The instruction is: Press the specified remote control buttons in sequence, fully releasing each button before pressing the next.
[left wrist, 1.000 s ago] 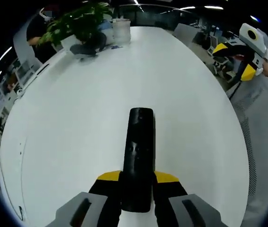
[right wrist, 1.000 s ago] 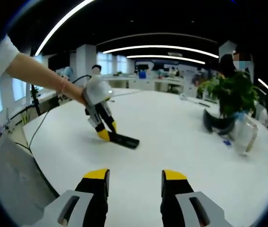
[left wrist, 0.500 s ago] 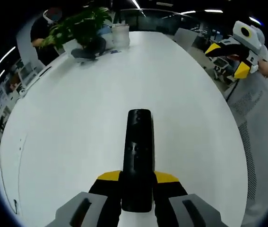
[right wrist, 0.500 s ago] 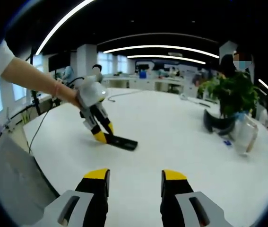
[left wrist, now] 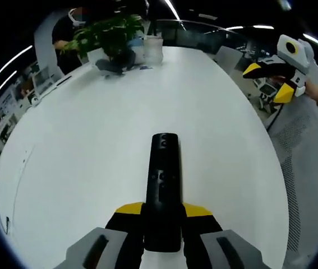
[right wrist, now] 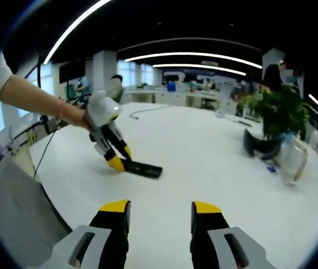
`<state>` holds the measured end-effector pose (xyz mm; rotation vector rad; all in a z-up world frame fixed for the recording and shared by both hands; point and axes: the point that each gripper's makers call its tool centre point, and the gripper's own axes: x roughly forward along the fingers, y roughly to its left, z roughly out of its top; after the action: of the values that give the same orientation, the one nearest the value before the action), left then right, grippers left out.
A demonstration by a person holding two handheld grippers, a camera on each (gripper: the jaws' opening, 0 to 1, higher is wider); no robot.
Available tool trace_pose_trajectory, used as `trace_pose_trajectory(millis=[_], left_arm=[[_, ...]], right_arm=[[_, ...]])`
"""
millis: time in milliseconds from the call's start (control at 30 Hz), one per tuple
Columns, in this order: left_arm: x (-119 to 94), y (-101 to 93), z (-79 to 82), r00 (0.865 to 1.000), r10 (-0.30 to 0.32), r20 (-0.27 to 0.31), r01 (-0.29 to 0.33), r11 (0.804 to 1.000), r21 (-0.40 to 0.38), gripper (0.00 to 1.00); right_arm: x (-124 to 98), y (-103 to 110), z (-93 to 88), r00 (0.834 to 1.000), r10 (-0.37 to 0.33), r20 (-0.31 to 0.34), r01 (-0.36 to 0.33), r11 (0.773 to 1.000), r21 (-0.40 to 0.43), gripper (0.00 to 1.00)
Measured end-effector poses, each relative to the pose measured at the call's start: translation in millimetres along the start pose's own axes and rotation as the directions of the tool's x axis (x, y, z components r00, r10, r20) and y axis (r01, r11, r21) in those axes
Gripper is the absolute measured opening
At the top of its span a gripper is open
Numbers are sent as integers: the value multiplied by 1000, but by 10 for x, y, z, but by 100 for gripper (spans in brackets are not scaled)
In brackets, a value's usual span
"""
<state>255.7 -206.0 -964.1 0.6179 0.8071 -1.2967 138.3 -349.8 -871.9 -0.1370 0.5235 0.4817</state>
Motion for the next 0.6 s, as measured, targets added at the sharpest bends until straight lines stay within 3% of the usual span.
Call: trace_pose_trajectory(millis=[600], left_arm=[[-30, -300, -53, 999, 5, 52, -3, 999, -31, 24]], right_arm=[[18, 49, -21, 1000, 23, -15, -23, 1000, -13, 38]])
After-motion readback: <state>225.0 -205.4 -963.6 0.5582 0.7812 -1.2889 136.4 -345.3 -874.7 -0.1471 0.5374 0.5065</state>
